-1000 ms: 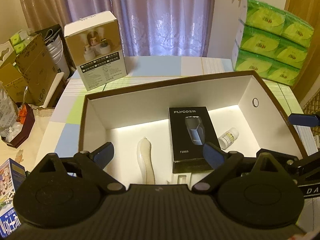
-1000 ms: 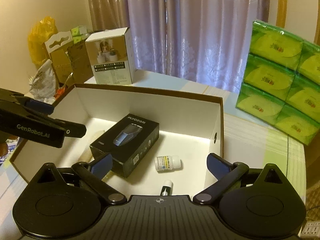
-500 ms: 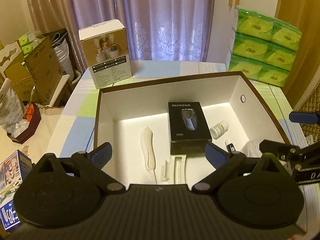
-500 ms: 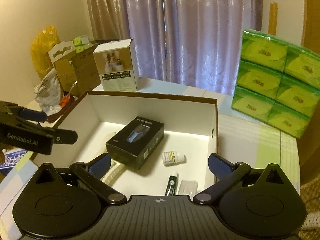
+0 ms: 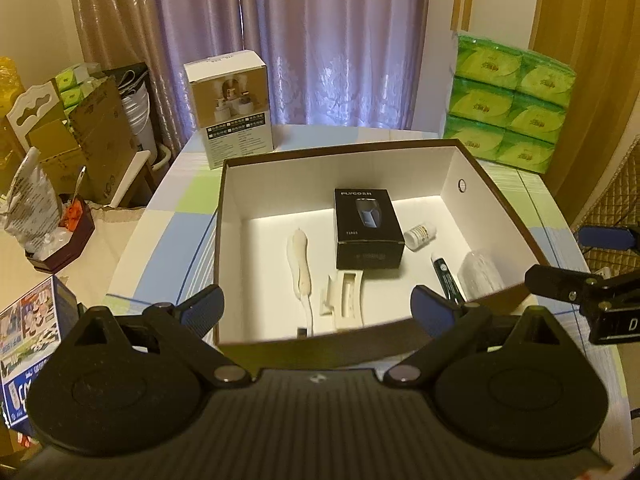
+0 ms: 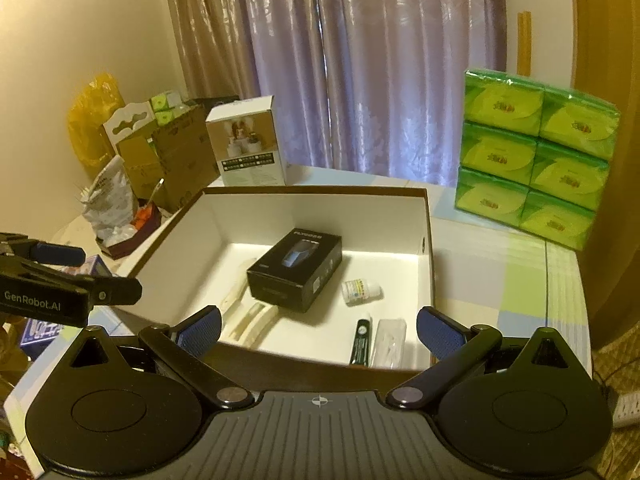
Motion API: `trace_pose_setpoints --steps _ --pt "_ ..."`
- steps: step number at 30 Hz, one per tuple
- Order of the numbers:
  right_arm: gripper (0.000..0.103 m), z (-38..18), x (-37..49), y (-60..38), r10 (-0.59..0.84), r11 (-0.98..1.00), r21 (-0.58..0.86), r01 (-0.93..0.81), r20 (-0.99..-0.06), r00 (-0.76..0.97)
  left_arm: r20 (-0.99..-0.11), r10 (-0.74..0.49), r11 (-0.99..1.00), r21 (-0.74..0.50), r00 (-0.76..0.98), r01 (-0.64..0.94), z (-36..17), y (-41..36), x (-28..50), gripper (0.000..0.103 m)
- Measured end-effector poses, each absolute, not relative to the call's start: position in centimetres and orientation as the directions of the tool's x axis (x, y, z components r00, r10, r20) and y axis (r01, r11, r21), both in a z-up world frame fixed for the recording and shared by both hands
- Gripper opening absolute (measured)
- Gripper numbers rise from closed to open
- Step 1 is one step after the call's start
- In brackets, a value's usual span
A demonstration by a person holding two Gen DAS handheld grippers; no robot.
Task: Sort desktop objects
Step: 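Withdraw both tools from the box toward the cup and candy packet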
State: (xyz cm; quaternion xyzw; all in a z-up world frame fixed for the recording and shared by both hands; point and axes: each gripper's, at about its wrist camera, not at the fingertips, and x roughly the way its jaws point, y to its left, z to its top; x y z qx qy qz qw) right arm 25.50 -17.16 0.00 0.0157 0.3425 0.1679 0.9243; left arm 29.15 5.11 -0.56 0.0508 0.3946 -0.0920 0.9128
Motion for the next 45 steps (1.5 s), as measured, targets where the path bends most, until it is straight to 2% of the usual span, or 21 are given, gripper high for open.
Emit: trace_pose_setpoints --steps 23,45 --pt "0.101 2.7 15.1 -18.4 0.379 0.924 0.198 -0.327 -0.588 0.715 -0.698 -0.123 0.983 0.009 0.706 0.181 1.9 4.9 17.6 0.099" --pt "0.101 0.9 7.7 -22.4 0.409 0.907 0.204 -0.369 -0.637 0.653 -0.721 -0.061 0.993 0.025 0.69 0.114 0.3 1.6 8.8 0.099"
